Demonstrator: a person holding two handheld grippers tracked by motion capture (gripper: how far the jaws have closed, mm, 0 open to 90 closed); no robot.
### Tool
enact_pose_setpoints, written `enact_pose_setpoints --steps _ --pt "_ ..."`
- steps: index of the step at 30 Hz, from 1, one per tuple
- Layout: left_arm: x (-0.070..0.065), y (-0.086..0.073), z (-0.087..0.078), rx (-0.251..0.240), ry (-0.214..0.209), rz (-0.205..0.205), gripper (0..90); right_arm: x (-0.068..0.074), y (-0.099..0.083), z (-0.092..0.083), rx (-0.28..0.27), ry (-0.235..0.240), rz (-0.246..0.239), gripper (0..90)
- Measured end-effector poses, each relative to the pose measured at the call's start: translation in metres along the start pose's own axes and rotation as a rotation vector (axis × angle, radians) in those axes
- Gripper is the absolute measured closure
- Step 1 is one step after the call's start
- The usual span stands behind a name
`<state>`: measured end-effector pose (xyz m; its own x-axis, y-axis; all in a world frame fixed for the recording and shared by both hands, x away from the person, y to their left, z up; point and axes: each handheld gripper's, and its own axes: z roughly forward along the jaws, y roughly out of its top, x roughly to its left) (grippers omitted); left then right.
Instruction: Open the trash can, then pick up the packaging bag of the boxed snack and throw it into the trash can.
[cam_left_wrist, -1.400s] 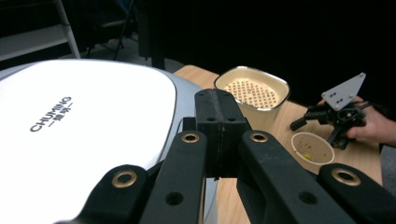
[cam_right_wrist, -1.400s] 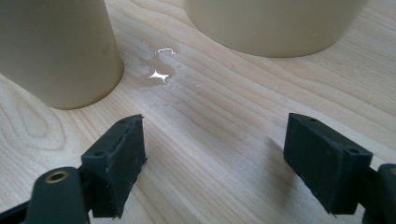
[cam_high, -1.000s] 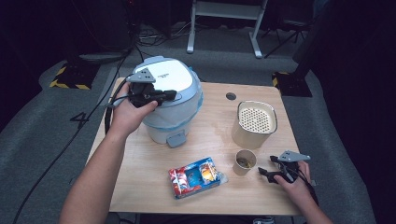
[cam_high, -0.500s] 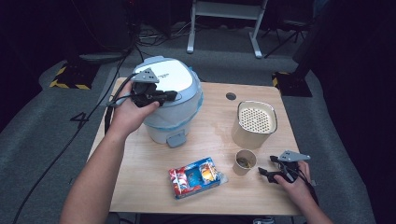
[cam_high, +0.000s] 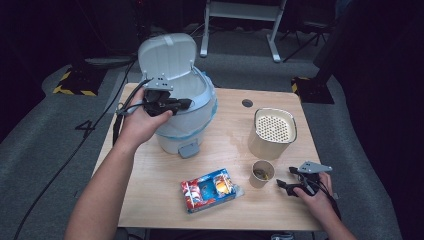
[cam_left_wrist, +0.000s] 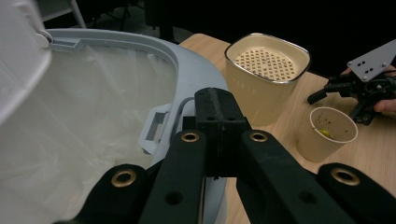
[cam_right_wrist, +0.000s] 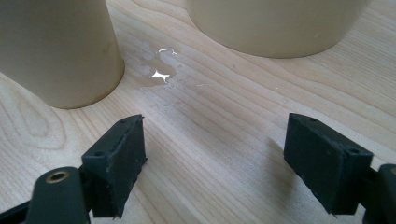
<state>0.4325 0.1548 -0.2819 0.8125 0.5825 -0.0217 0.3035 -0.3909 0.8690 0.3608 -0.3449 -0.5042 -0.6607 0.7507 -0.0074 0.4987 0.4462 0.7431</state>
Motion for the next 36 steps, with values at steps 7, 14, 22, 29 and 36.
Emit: enact_pose_setpoints --steps 7,14,22,29,36 --pt "-0.003 -0.003 0.0 -0.07 -0.006 -0.012 68.2 0.0 0.0 0.0 0.0 0.0 0.0 20.8" --pt "-0.012 -0.004 -0.011 -0.117 -0.044 -0.005 54.5 0.0 0.0 0.0 0.0 0.0 0.0 20.8" --pt "-0.028 -0.015 -0.015 -0.093 -0.075 0.0 51.1 0.0 0.0 0.0 0.0 0.0 0.0 20.8" --pt "-0.039 -0.033 -0.011 -0.084 -0.1 -0.004 49.4 0.0 0.0 0.0 0.0 0.0 0.0 20.8" --pt "-0.05 -0.059 0.007 -0.061 -0.128 -0.024 49.2 0.0 0.0 0.0 0.0 0.0 0.0 20.8"
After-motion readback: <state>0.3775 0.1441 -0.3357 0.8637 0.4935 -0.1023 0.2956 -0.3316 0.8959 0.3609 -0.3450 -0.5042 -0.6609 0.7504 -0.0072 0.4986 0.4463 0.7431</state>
